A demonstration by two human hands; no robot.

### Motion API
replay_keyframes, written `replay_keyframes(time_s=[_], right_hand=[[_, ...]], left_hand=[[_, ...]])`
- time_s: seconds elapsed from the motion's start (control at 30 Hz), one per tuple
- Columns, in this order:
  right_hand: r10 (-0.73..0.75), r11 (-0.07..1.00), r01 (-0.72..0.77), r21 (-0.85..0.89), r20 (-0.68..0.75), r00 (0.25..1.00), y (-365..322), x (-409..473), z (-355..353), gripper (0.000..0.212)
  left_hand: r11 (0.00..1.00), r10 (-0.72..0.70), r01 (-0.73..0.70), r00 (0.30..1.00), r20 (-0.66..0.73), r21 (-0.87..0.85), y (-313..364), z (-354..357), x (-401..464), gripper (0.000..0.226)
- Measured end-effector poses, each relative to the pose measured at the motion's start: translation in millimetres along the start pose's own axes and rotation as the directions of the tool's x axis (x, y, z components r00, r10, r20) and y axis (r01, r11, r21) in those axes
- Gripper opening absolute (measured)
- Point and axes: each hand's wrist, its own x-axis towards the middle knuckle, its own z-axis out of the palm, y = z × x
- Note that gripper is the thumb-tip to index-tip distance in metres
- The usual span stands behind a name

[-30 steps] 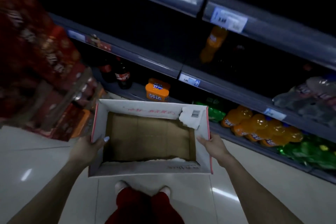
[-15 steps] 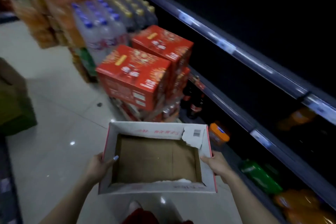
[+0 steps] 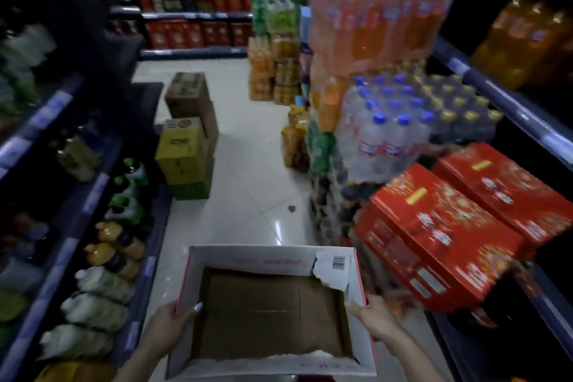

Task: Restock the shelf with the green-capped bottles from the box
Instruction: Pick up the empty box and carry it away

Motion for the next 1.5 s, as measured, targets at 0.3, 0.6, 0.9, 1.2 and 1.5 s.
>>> replay_keyframes(time_s=[0.3, 0.6, 0.9, 1.2, 1.5], right_hand=[[-0.105, 0.984, 0.118, -0.13, 0.099, 0.99, -154.6, 140.8, 14.8, 0.036], [-0.108, 0.973, 0.128, -0.194, 0.111, 0.988, -280.9, 259.6, 10.7, 0.035], [-0.076, 0.982, 0.085, -0.171, 0.055, 0.996, -388.9, 384.0, 44.1, 0.028], [-0.024, 0.992, 0.022, -0.121, -0.017, 1.0, -491.2, 468.9, 49.7, 0.028], [0.003, 0.991, -0.003, -0.132, -0.005, 1.0, -582.9, 595.9, 27.8, 0.025]], left_hand=[[0.988, -0.045, 0.027, 0.992, -0.12, -0.151, 55.9, -47.8, 124.7, 0.034], [0.988, -0.044, 0.023, 0.99, -0.135, -0.153, 152.3, -93.4, 231.5, 0.03], [0.993, 0.034, -0.046, 0.994, -0.109, -0.105, 233.2, -154.2, 392.7, 0.035], [0.994, 0.095, -0.097, 0.994, -0.05, -0.041, 333.6, -212.4, 530.8, 0.055], [0.99, 0.03, -0.031, 1.0, -0.009, -0.137, 426.4, -213.9, 652.1, 0.033]])
